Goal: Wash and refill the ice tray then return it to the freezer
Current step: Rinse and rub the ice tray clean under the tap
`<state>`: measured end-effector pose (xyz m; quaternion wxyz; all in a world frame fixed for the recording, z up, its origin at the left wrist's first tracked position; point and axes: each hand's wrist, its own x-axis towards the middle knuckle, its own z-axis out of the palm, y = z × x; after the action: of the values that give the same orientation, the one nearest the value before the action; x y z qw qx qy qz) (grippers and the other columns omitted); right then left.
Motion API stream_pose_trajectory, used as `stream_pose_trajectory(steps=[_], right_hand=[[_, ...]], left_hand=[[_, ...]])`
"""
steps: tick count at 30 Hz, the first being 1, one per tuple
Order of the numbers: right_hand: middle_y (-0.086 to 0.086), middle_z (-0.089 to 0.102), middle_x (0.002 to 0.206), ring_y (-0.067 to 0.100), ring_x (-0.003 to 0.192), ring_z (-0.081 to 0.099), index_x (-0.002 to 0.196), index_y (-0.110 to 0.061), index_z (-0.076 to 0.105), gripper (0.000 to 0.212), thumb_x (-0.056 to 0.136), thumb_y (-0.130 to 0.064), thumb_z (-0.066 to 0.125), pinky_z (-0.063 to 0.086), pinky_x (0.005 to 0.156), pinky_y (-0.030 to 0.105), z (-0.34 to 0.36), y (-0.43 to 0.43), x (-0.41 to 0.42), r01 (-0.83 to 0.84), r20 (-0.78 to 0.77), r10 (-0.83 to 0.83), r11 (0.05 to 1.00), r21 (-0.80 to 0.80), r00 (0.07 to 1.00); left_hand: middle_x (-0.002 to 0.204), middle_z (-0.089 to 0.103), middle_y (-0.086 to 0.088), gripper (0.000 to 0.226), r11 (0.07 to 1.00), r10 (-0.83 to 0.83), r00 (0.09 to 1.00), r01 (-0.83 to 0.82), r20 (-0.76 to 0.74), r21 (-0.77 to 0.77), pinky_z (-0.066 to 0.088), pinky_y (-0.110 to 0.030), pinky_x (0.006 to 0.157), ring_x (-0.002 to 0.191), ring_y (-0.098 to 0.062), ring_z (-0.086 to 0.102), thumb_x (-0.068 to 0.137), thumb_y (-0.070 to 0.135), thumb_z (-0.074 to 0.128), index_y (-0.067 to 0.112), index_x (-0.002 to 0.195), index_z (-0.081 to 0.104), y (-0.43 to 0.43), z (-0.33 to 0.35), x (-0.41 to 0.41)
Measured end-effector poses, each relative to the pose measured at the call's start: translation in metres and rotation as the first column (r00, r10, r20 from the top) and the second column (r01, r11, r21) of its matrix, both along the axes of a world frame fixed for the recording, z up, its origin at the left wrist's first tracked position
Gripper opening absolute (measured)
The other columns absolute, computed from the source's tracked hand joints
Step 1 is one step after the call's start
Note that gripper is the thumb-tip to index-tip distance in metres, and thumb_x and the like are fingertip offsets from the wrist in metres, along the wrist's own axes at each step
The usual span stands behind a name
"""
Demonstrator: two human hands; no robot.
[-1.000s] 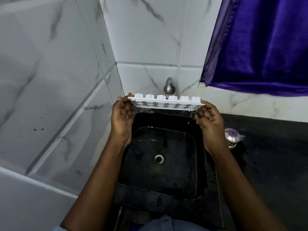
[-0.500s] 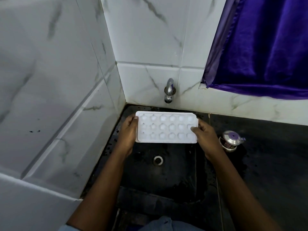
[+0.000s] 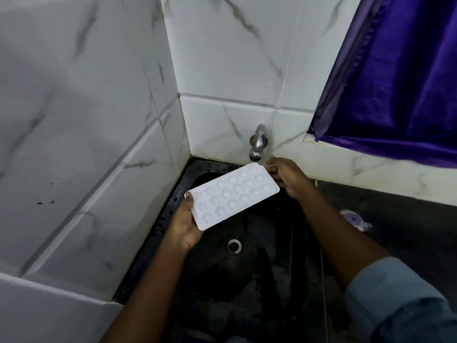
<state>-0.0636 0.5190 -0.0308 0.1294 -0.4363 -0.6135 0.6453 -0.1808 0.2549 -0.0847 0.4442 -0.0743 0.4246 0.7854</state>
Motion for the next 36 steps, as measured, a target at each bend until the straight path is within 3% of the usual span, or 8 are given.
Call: stream_pose_trajectory(steps=[5, 9, 16, 18, 22, 26, 31, 36], right_hand=[[0.003, 0.060, 0.111, 0.026, 0.100, 0.060, 0.119, -0.015, 0.062, 0.040, 0.095, -0.047, 0.064, 0.050, 0.089, 0.042, -0.026, 0.044, -0.051, -0.074, 0.112, 0.075, 0.997, -0.013, 0.991], [0.003, 0.055, 0.083, 0.021, 0.072, 0.050, 0.115, -0.011, 0.063, 0.029, 0.098, -0.035, 0.060, 0.047, 0.076, 0.041, -0.037, 0.057, -0.078, -0.067, 0.085, 0.076, 0.992, -0.109, 0.993], [0.012, 0.065, 0.096, 0.029, 0.085, 0.065, 0.134, -0.004, 0.055, 0.034, 0.102, -0.013, 0.052, 0.051, 0.107, 0.049, -0.041, 0.066, -0.092, 0.007, -0.048, -0.022, 0.960, -0.280, 0.999], [0.016, 0.067, 0.096, 0.030, 0.082, 0.066, 0.130, -0.002, 0.055, 0.029, 0.102, -0.010, 0.052, 0.055, 0.099, 0.048, -0.039, 0.068, -0.090, 0.021, -0.045, -0.034, 0.965, -0.263, 0.998], [0.018, 0.071, 0.086, 0.027, 0.065, 0.069, 0.120, 0.010, 0.062, 0.030, 0.095, -0.005, 0.064, 0.061, 0.051, 0.033, -0.038, 0.067, -0.086, 0.055, -0.011, -0.058, 0.982, -0.182, 0.998], [0.012, 0.068, 0.062, 0.018, 0.041, 0.062, 0.115, 0.009, 0.063, 0.024, 0.095, -0.003, 0.064, 0.050, 0.038, 0.026, -0.032, 0.064, -0.088, 0.062, 0.016, -0.060, 0.986, -0.154, 0.998], [0.009, 0.062, 0.048, 0.019, 0.039, 0.060, 0.115, 0.013, 0.061, 0.025, 0.091, 0.004, 0.064, 0.046, 0.036, 0.025, -0.026, 0.062, -0.085, 0.064, 0.003, -0.064, 0.988, -0.139, 0.998], [0.020, 0.064, 0.065, 0.028, 0.056, 0.064, 0.118, 0.020, 0.059, 0.035, 0.085, 0.011, 0.065, 0.054, 0.054, 0.037, -0.021, 0.059, -0.088, 0.114, -0.029, -0.119, 0.984, -0.134, 0.993]], left_hand=[[0.146, 0.063, -0.021, 0.064, 0.997, 0.061, 0.997, -0.064, 0.056, 0.042, 0.058, -0.056, 0.102, 0.134, -0.038, 0.062, 0.111, 0.051, 0.040, 0.003, 0.151, 0.052, -0.006, -0.005, 0.002], [0.142, 0.066, -0.020, 0.062, 0.992, 0.109, 0.990, -0.114, 0.091, 0.056, 0.058, -0.055, 0.100, 0.129, -0.036, 0.066, 0.111, 0.049, 0.042, 0.002, 0.149, 0.055, -0.012, -0.003, 0.013], [0.140, 0.068, -0.020, 0.058, 0.980, 0.164, 0.980, -0.175, 0.117, 0.094, 0.064, -0.050, 0.089, 0.123, -0.032, 0.071, 0.111, 0.045, 0.044, 0.001, 0.146, 0.056, -0.008, 0.004, 0.030], [0.139, 0.068, -0.020, 0.057, 0.978, 0.180, 0.976, -0.191, 0.124, 0.086, 0.065, -0.050, 0.088, 0.123, -0.032, 0.071, 0.110, 0.045, 0.045, 0.002, 0.148, 0.055, -0.005, 0.004, 0.035], [0.136, 0.070, -0.019, 0.052, 0.969, 0.207, 0.968, -0.223, 0.142, 0.106, 0.066, -0.048, 0.079, 0.115, -0.031, 0.075, 0.111, 0.042, 0.045, 0.004, 0.144, 0.058, 0.001, 0.005, 0.041], [0.136, 0.071, -0.018, 0.051, 0.968, 0.210, 0.969, -0.225, 0.131, 0.110, 0.066, -0.050, 0.081, 0.116, -0.031, 0.075, 0.110, 0.042, 0.046, 0.005, 0.144, 0.058, 0.005, 0.006, 0.043], [0.141, 0.067, -0.019, 0.058, 0.969, 0.200, 0.970, -0.217, 0.137, 0.117, 0.061, -0.055, 0.095, 0.126, -0.033, 0.069, 0.109, 0.045, 0.047, 0.004, 0.149, 0.054, 0.009, 0.004, 0.042], [0.143, 0.066, -0.019, 0.059, 0.966, 0.211, 0.967, -0.229, 0.143, 0.123, 0.063, -0.054, 0.091, 0.128, -0.034, 0.068, 0.108, 0.045, 0.049, 0.006, 0.151, 0.053, 0.011, 0.004, 0.043]])
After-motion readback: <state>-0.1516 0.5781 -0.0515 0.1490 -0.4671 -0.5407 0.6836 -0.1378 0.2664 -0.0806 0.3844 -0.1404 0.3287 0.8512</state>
